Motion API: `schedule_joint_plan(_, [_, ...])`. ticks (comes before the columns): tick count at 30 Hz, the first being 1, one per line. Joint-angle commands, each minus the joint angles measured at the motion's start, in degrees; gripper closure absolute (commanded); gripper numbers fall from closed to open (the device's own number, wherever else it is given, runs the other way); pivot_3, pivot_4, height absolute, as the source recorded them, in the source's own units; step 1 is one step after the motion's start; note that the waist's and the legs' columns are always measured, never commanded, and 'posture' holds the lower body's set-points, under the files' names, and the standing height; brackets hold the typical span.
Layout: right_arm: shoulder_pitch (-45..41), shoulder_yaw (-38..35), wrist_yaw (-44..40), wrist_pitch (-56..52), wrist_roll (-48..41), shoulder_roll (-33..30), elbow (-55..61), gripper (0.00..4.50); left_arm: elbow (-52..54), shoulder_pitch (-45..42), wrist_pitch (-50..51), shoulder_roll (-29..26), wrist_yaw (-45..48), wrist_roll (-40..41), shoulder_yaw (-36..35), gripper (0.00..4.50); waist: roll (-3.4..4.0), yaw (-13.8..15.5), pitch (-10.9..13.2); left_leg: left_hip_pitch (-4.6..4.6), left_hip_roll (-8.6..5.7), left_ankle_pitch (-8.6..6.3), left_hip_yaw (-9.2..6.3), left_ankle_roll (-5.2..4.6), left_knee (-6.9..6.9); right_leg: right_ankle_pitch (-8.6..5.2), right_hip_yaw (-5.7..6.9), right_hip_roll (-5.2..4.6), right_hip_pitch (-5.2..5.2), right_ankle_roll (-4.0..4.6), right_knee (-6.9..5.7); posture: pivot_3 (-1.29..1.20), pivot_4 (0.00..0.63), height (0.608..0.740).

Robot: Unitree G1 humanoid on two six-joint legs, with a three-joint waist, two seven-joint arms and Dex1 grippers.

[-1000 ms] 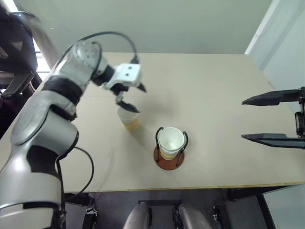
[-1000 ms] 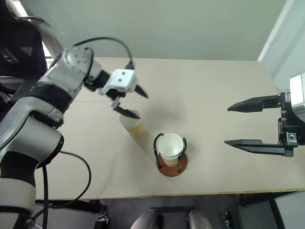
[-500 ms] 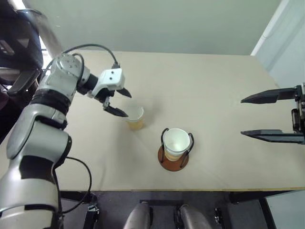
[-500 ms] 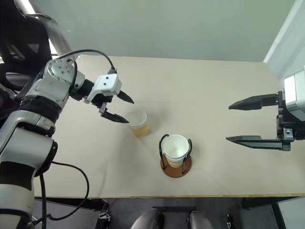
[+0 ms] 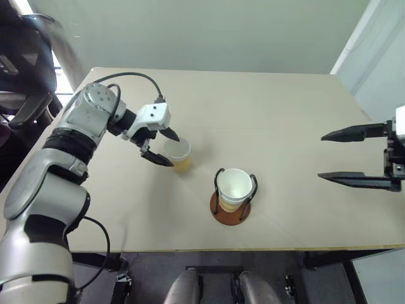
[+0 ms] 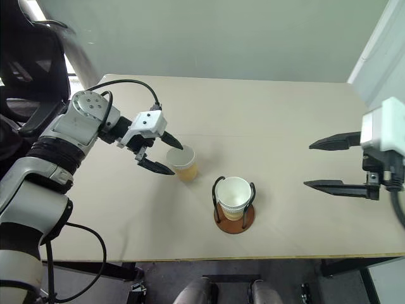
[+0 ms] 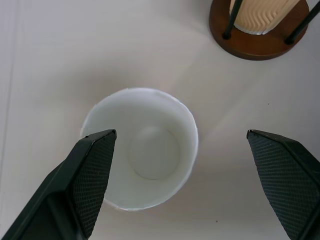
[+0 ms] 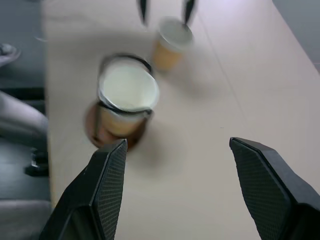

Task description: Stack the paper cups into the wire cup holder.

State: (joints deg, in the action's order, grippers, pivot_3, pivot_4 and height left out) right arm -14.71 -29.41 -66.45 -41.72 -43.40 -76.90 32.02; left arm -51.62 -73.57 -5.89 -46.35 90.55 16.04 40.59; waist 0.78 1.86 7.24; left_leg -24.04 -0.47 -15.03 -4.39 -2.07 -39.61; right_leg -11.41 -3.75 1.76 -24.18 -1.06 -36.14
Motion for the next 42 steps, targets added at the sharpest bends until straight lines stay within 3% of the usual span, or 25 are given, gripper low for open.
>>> schedule_joint_plan(1, [-0.18, 0.41, 2.23, 0.58, 1.88, 0.31, 0.55, 1.14, 0.60, -0.29, -0.55, 0.07, 1.95, -0.01, 0.02, 0.02, 0.00, 0.00, 0.01, 0.00, 0.01, 0.00, 0.01, 0.00, -0.01, 0.02, -0.01, -0.01, 0.00, -0.03, -0.01, 0.00, 0.150, 0.740])
schedule_joint_plan(10, [-0.60, -0.57, 1.23, 0.46, 1.60, 0.12, 0.56, 1.14, -2.12, -0.01, -2.46, 2.13, 1.95, -3.31, -0.10, 0.02, 0.01, -0.01, 0.01, -0.04, -0.01, -0.04, 0.04, -0.06, -0.05, 0.06, -0.06, -0.02, 0.01, -0.10, 0.06, 0.00, 0.150, 0.740])
schedule_joint_plan(11, [-0.59, -0.69, 1.20, 0.39, 1.54, 0.11, 0.64, 1.14, -2.38, 0.17, -2.75, 2.24, 1.95, -3.92, 0.03, 0.18, 0.01, -0.09, 0.01, -0.04, -0.01, -0.04, 0.03, -0.06, -0.05, 0.06, -0.07, -0.02, 0.01, -0.10, 0.07, 0.00, 0.150, 0.740])
schedule_joint_plan(14, [-0.57, -0.85, 1.16, 0.21, 1.43, 0.06, 0.79, 1.14, -2.55, 0.77, -3.32, 2.54, 1.95, -4.71, 0.32, 0.92, 0.01, -0.12, 0.01, -0.04, 0.01, -0.04, 0.05, -0.07, -0.04, 0.06, -0.08, -0.01, 0.00, -0.10, 0.07, 0.00, 0.150, 0.740])
schedule_joint_plan(23, [-1.01, -0.44, 1.47, 0.41, 1.72, 0.05, 0.50, 1.14, -0.54, 1.19, -2.95, 2.04, 1.95, -3.95, 1.17, 4.27, 0.01, -0.06, 0.01, -0.04, 0.00, -0.05, 0.05, -0.08, -0.06, 0.06, -0.09, -0.01, 0.01, -0.11, 0.09, 0.00, 0.150, 0.740])
schedule_joint_plan(24, [-1.03, -0.51, 1.34, 0.54, 1.84, 0.01, 0.33, 1.14, 0.65, 1.18, -2.56, 1.39, 1.95, -2.87, 1.83, 4.46, 0.01, -0.07, 0.01, -0.04, 0.00, -0.05, 0.05, -0.08, -0.06, 0.06, -0.08, -0.01, 0.01, -0.11, 0.09, 0.00, 0.150, 0.740])
schedule_joint_plan(28, [-1.61, -2.47, -1.02, -0.36, -1.09, -0.01, -0.22, 1.14, 6.02, -0.37, -1.32, -1.76, 1.95, 2.78, 4.31, 4.46, 0.01, -0.12, 0.01, -0.05, 0.01, -0.05, 0.06, -0.08, -0.05, 0.06, -0.09, -0.01, 0.00, -0.11, 0.11, 0.00, 0.150, 0.740])
schedule_joint_plan(34, [-4.90, -9.11, -6.11, -4.59, -14.59, 0.34, 0.71, 1.14, 17.79, -8.14, 1.18, -5.90, 1.95, 17.23, 8.49, 4.46, -0.03, 0.31, 0.01, -0.27, -0.01, -0.03, 0.02, -0.06, -0.03, 0.05, -0.06, 0.00, -0.11, -0.11, 0.24, 0.00, 0.150, 0.740])
schedule_joint_plan(42, [-4.36, -11.82, -4.57, -7.20, -16.91, -0.20, 2.49, 1.14, 26.70, -15.45, 0.39, -4.81, 1.95, 31.05, 13.64, 4.46, 0.05, -0.11, 0.05, -0.13, -0.06, -0.15, 0.16, -0.16, -0.04, -0.03, -0.17, -0.04, -0.03, -0.10, 0.20, 0.00, 0.150, 0.740])
